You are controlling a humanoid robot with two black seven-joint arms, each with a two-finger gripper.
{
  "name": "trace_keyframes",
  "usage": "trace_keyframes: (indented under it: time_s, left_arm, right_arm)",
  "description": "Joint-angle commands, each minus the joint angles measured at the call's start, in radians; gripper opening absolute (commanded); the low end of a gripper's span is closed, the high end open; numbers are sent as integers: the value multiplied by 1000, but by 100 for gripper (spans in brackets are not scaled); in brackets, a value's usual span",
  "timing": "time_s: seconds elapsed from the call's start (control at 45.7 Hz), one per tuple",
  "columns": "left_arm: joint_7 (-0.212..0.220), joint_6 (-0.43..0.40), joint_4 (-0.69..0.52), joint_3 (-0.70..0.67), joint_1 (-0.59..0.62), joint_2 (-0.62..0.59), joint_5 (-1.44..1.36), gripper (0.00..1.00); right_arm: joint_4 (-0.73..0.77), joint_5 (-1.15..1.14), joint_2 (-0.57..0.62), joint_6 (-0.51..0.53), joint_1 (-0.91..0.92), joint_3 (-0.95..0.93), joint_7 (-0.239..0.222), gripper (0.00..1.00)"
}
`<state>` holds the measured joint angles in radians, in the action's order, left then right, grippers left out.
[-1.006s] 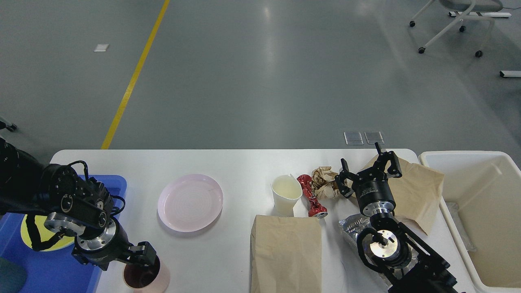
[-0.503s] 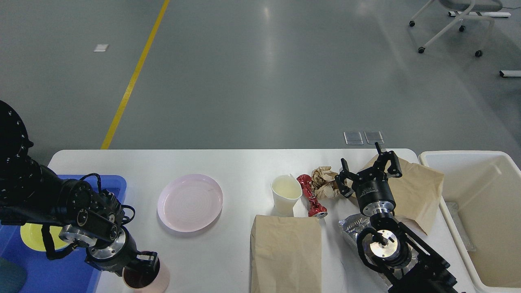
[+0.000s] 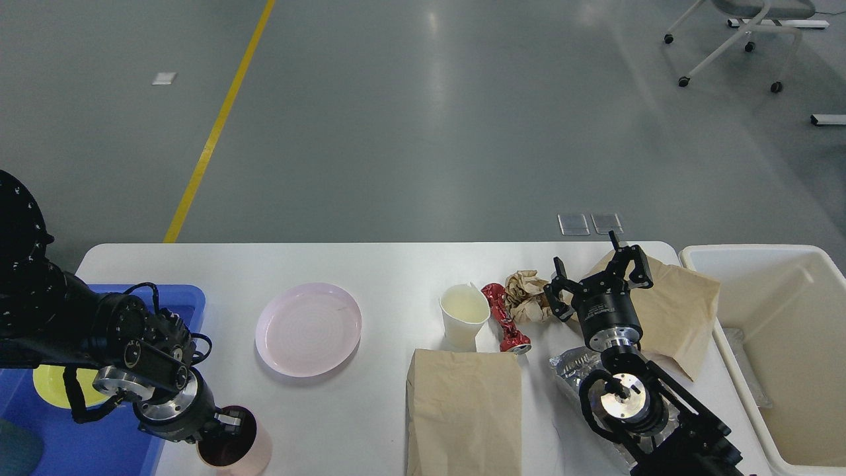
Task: Tidy desktop
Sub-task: 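Carry the pink mug with the left gripper onto the blue tray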
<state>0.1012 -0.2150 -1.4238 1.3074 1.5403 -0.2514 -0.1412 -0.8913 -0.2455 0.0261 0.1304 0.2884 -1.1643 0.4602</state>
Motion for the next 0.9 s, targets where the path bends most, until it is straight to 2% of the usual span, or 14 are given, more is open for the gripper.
trace_keyframes:
  time_s: [0.0,0.153,0.328,0.437,0.481,0.634,0.765,0.875]
  left_arm:
    - [0,-7,0,-4,3,-2,0,0]
    - [-3,-53,-24,1,55,-32,-1,0]
    - [-6,-256,-95,29,248,-103,-1,0]
    - [-14,-383,-144,50,395,-135,0,0]
    - [-15,-460,-165,65,493,-157,0,0]
    - [-12,-628,-198,96,696,-186,0,0]
    - [-14,-724,-231,122,836,-163,11,0]
    - [-17,-745,-262,196,983,-65,101,0]
  right_arm:
    - [0,0,0,0,0,0,0,100]
    - [0,0,0,0,0,0,0,100]
    - [0,-1,0,0,0,0,0,100]
    - [2,0,0,0,0,0,0,100]
    - [2,-1,0,0,0,0,0,100]
    - [0,0,0,0,0,0,0,100]
    - [0,0,0,0,0,0,0,100]
    - [2,-1,0,0,0,0,0,100]
